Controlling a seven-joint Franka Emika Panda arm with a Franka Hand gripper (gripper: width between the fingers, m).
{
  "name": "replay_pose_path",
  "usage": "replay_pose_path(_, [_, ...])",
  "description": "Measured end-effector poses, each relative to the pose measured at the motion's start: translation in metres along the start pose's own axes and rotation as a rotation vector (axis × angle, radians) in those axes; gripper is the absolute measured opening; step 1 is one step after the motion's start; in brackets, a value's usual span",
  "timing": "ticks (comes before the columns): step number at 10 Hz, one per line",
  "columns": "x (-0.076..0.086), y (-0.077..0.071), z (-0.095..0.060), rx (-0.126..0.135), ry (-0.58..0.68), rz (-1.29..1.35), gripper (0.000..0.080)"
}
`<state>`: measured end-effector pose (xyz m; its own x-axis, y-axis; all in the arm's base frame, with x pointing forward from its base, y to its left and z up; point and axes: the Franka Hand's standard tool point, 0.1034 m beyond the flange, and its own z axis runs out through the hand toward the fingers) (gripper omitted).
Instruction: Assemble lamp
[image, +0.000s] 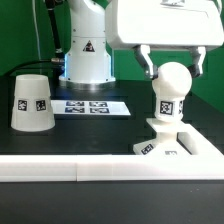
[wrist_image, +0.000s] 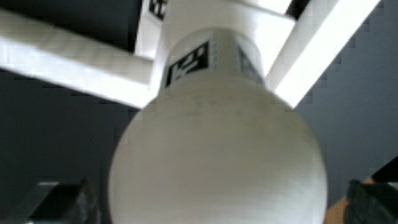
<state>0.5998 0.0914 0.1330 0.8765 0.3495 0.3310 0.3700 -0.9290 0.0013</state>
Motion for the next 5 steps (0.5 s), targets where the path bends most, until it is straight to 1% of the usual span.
replay_pose_path(1, [0.0014, 0.0015, -0.0001, 0.028, -0.068, 0.005, 0.0699])
replay_pose_path(2, [-0.0002, -0.0002, 0.0005, 0.053, -0.141, 0.009, 0.0699])
replay_pose_path(3, [-0.0011, -0.0013, 0.0021, 0.072, -0.205, 0.0, 0.0699])
replay_pose_path(5, [-0.0037, -0.005, 0.0063, 0.1, -0.318, -0.007, 0.0699])
